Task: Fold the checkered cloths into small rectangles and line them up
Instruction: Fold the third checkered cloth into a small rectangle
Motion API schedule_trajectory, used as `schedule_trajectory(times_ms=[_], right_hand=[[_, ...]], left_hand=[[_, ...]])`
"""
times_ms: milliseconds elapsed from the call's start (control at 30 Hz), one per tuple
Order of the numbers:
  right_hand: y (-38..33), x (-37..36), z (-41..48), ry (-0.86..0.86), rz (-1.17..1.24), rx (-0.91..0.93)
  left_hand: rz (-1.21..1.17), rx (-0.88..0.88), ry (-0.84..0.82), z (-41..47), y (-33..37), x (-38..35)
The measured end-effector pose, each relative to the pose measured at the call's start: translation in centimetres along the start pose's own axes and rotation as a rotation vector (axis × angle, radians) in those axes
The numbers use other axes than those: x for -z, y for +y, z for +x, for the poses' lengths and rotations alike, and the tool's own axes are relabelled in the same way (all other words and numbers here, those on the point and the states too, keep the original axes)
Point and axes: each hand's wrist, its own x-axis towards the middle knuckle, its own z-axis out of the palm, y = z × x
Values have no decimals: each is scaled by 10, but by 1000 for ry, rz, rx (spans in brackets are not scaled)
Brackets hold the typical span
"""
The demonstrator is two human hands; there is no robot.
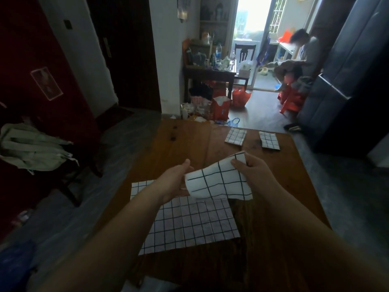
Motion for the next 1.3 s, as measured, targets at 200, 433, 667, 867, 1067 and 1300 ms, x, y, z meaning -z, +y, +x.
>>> schedule_trajectory(times_ms=[200, 433, 667, 867, 1067, 1300], right_hand=[[7, 7, -1, 2, 44, -47], [20, 7, 0, 77, -67, -85], [30, 3, -3, 133, -256, 33], [35, -1, -7, 94, -218, 67], [40, -3, -6, 138, -37, -17], [42, -3, -5, 151, -181, 26]], left_hand=[[71, -173, -21, 1, 1, 5], [280, -329, 140, -3, 2, 1], [436, -413, 257, -4, 2, 4], [33, -328, 205, -8, 5, 7], [49, -344, 243, -7, 5, 11], [404, -385, 268, -4, 3, 13]])
